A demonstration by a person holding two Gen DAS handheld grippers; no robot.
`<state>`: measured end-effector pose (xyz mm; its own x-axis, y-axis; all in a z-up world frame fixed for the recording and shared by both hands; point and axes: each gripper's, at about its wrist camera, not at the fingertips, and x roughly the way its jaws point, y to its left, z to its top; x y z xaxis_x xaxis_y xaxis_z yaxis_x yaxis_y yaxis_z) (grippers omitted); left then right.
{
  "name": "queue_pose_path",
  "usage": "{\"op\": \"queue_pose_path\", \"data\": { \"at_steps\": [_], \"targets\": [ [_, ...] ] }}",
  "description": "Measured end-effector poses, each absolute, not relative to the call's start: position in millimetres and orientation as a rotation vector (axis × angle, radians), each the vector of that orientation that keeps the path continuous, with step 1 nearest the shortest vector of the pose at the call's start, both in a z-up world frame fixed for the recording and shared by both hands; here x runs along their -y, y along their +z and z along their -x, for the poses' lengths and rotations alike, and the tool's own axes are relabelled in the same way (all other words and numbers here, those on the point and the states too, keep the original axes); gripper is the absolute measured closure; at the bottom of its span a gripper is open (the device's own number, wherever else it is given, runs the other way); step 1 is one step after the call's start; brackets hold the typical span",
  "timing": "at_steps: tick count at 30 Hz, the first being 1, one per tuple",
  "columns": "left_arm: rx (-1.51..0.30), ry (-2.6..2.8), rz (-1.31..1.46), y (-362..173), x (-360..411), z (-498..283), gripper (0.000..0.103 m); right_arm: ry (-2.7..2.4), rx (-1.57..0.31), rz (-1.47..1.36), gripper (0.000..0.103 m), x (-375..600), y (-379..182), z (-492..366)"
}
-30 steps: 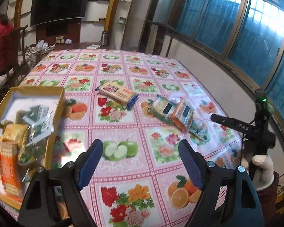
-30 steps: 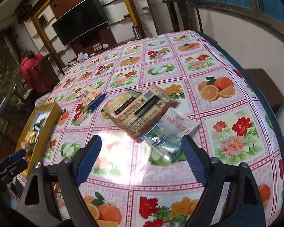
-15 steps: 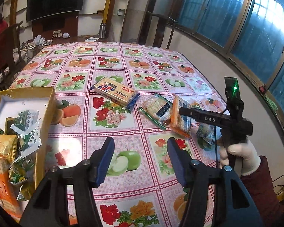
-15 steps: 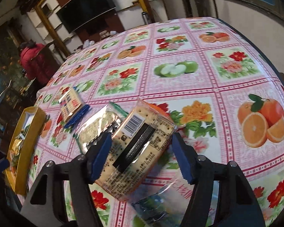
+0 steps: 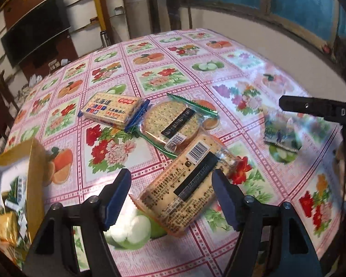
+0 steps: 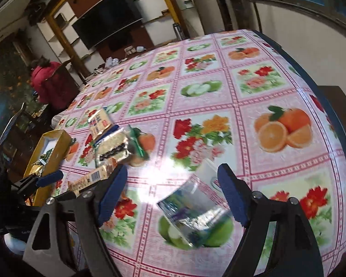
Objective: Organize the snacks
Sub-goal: 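Grasp a rectangular cracker pack with the left tool while the right tool grasps the Dole bag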
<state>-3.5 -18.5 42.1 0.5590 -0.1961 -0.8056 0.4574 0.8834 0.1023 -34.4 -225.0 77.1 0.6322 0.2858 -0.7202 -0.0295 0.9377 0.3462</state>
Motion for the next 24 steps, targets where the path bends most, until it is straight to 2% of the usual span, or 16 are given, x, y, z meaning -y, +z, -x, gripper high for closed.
{"op": "queue_pose_path", "data": {
  "at_steps": [4, 9, 11, 13, 15, 16, 19, 21, 22, 23, 24],
  "targets": [
    [-0.848, -0.428, -0.432, 36, 31, 2, 0.022, 0.097, -0.919, -0.23, 0.022, 221, 62, 37],
    [-0.872, -0.542, -0.442, 35, 35, 5, 0.022, -0.015, -0.969, -0.072, 0.022, 209, 47, 33],
    [-0.918, -0.605, -0.469, 26, 44, 11, 0.02, 0.007, -0.984, -0.109, 0.022, 210, 45, 33],
    [-0.859, -0.573, -0.583, 19, 56, 24, 0.019, 0.051, -1.002, -0.154, 0.021, 209, 42, 32],
    [-0.871, -0.589, -0.564, 22, 59, 27, 0.021, 0.073, -0.994, -0.17, 0.02, 205, 42, 33],
    [-0.88, -0.569, -0.556, 23, 59, 27, 0.026, 0.079, -0.987, -0.185, 0.018, 204, 42, 33],
    [-0.872, -0.512, -0.558, 31, 59, 32, 0.061, 0.065, -0.972, -0.174, 0.016, 199, 41, 33],
    [-0.889, -0.533, -0.492, 38, 52, 33, 0.073, 0.045, -0.967, -0.13, 0.016, 192, 40, 32],
    [-0.907, -0.558, -0.442, 42, 46, 34, 0.092, 0.034, -0.97, -0.096, 0.016, 187, 39, 32],
    [-0.919, -0.566, -0.396, 45, 40, 35, 0.097, 0.023, -0.975, -0.063, 0.015, 182, 37, 31],
    [-0.91, -0.57, -0.368, 50, 34, 37, 0.096, 0.01, -0.977, -0.036, 0.015, 179, 36, 30]
  ]
}}
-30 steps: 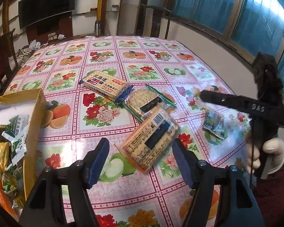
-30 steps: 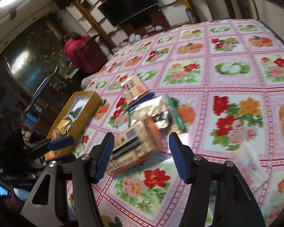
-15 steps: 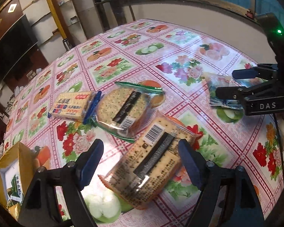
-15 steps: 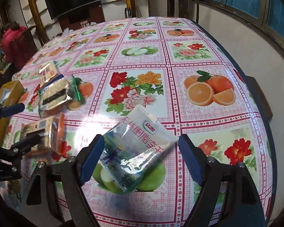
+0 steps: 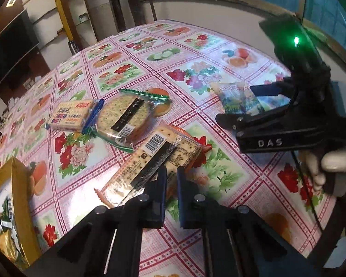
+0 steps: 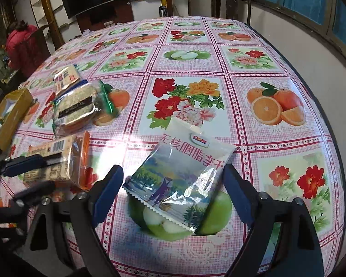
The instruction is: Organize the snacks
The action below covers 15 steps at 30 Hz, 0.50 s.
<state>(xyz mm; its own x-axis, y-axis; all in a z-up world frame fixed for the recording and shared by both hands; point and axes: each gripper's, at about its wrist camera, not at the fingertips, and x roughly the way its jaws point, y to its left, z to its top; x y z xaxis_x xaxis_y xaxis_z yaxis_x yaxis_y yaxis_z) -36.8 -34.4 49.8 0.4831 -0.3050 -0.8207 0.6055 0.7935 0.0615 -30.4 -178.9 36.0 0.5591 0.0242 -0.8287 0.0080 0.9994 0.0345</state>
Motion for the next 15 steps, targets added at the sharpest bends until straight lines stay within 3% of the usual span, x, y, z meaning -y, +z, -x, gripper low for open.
{"op": "queue_pose_path", "data": {
  "at_steps": [1, 3, 4, 5, 15],
  "targets": [
    [-0.885, -0.586, -0.352, 55, 30, 40, 0.095, -0.004, -0.98, -0.007, 0.015, 175, 35, 30],
    [-0.853, -0.619, -0.345, 59, 23, 40, 0.073, -0.011, -0.982, 0.008, 0.015, 172, 34, 30],
    [-0.839, -0.609, -0.347, 60, 20, 38, 0.044, -0.012, -0.985, 0.007, 0.016, 172, 34, 30],
    [-0.812, -0.6, -0.354, 62, 19, 37, 0.029, -0.014, -0.986, 0.011, 0.017, 173, 34, 31],
    [-0.758, -0.589, -0.746, 22, 65, 30, 0.027, 0.027, -0.968, -0.057, 0.033, 183, 40, 36]
  ]
}}
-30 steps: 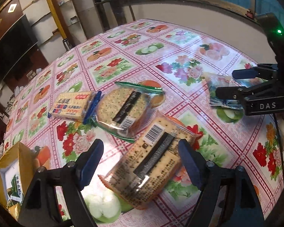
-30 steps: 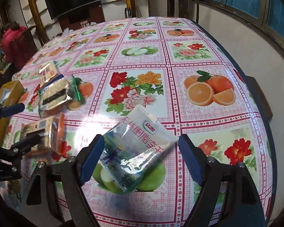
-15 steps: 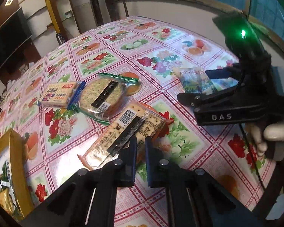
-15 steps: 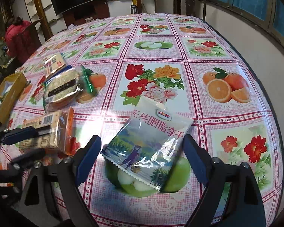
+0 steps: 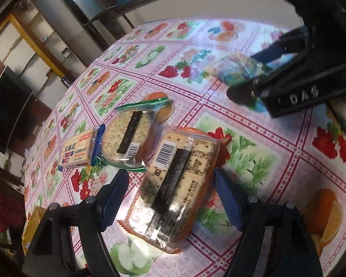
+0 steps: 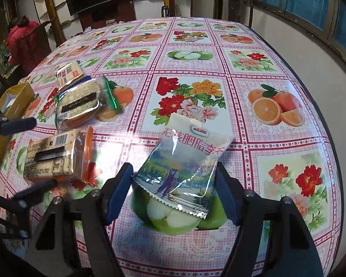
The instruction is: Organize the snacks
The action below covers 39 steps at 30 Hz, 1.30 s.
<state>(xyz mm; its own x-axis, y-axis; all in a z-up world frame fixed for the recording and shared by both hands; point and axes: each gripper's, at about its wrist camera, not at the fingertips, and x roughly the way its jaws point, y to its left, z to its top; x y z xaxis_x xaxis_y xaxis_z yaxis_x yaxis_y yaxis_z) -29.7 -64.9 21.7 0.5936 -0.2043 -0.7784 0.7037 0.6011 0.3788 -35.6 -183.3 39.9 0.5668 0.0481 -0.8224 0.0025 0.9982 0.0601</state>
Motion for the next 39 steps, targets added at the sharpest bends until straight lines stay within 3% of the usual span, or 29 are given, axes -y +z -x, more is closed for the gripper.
{"op": "queue_pose_path", "data": {
  "at_steps": [3, 4, 6, 8, 9, 11, 14, 29, 30, 31, 32, 33, 34, 39],
  "targets": [
    [-0.819, -0.626, -0.676, 21, 65, 26, 0.034, 0.046, -0.957, -0.124, 0.033, 192, 42, 36],
    [-0.844, -0.635, -0.623, 24, 62, 22, 0.043, 0.048, -0.955, -0.144, 0.034, 195, 42, 36],
    [-0.847, -0.612, -0.619, 24, 61, 22, 0.052, 0.057, -0.951, -0.174, 0.034, 198, 43, 35],
    [-0.837, -0.599, -0.602, 28, 58, 27, 0.072, 0.061, -0.946, -0.195, 0.034, 201, 43, 36],
    [-0.834, -0.582, -0.588, 31, 56, 30, 0.076, 0.063, -0.943, -0.202, 0.035, 201, 44, 36],
    [-0.841, -0.579, -0.521, 39, 47, 34, 0.094, 0.068, -0.938, -0.212, 0.036, 200, 44, 36],
    [-0.849, -0.556, -0.439, 46, 32, 41, 0.103, 0.081, -0.919, -0.227, 0.036, 199, 47, 37],
    [-0.756, -0.499, -0.147, 109, -86, 77, 0.102, 0.259, -0.799, -0.29, 0.038, 165, 69, 57],
    [-0.751, -0.531, -0.151, 108, -83, 75, 0.099, 0.272, -0.803, -0.304, 0.038, 162, 70, 58],
    [-0.758, -0.564, -0.158, 105, -79, 71, 0.081, 0.283, -0.808, -0.328, 0.038, 160, 70, 59],
    [-0.764, -0.59, -0.168, 100, -74, 66, 0.05, 0.294, -0.817, -0.353, 0.038, 158, 69, 58],
    [-0.762, -0.62, -0.182, 94, -67, 62, 0.038, 0.298, -0.825, -0.365, 0.038, 156, 68, 58],
    [-0.756, -0.645, -0.208, 88, -62, 58, 0.032, 0.297, -0.832, -0.372, 0.038, 155, 66, 60],
    [-0.74, -0.631, -0.5, 57, -14, 38, 0.032, 0.298, -0.864, -0.373, 0.041, 157, 64, 75]
  ]
}}
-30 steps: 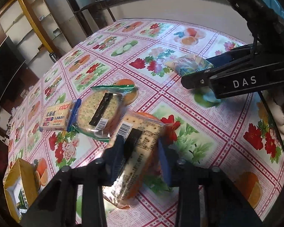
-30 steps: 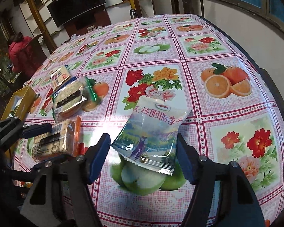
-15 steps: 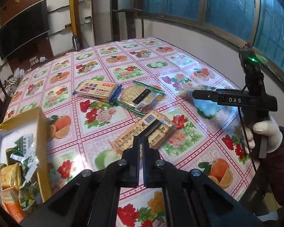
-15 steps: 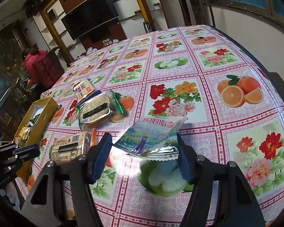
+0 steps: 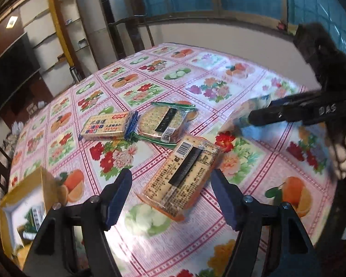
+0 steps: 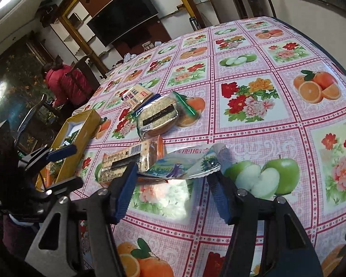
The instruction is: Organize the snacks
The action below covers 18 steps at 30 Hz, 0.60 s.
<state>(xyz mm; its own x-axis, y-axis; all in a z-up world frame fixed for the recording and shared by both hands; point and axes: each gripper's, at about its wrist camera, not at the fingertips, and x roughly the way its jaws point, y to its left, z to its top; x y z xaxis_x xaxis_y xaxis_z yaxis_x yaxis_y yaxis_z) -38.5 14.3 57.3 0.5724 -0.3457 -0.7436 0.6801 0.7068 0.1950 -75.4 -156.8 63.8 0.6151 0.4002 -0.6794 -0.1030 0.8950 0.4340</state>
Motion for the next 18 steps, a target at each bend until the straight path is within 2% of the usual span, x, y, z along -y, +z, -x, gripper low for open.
{"op": "queue_pose_path", "data": {
  "at_steps": [3, 7, 10, 12, 16, 17, 18],
  "targets": [
    [-0.751, -0.631, -0.63, 36, 6, 32, 0.032, 0.267, -0.875, -0.331, 0.041, 166, 66, 80],
    [-0.743, -0.647, -0.679, 22, 16, 30, 0.032, 0.234, -0.872, -0.25, 0.033, 172, 72, 83],
    [-0.81, -0.65, -0.613, 25, 16, 25, 0.044, 0.226, -0.874, -0.17, 0.021, 171, 76, 81],
    [-0.808, -0.641, -0.633, 27, 16, 29, 0.05, 0.222, -0.894, -0.122, 0.021, 171, 76, 81],
    [-0.81, -0.652, -0.616, 32, 16, 38, 0.069, 0.212, -0.922, -0.077, 0.019, 178, 71, 82],
    [-0.813, -0.657, -0.605, 34, 16, 40, 0.077, 0.211, -0.93, -0.062, 0.019, 178, 68, 80],
    [-0.818, -0.66, -0.592, 35, 16, 41, 0.079, 0.208, -0.939, -0.052, 0.019, 177, 66, 77]
  ]
}}
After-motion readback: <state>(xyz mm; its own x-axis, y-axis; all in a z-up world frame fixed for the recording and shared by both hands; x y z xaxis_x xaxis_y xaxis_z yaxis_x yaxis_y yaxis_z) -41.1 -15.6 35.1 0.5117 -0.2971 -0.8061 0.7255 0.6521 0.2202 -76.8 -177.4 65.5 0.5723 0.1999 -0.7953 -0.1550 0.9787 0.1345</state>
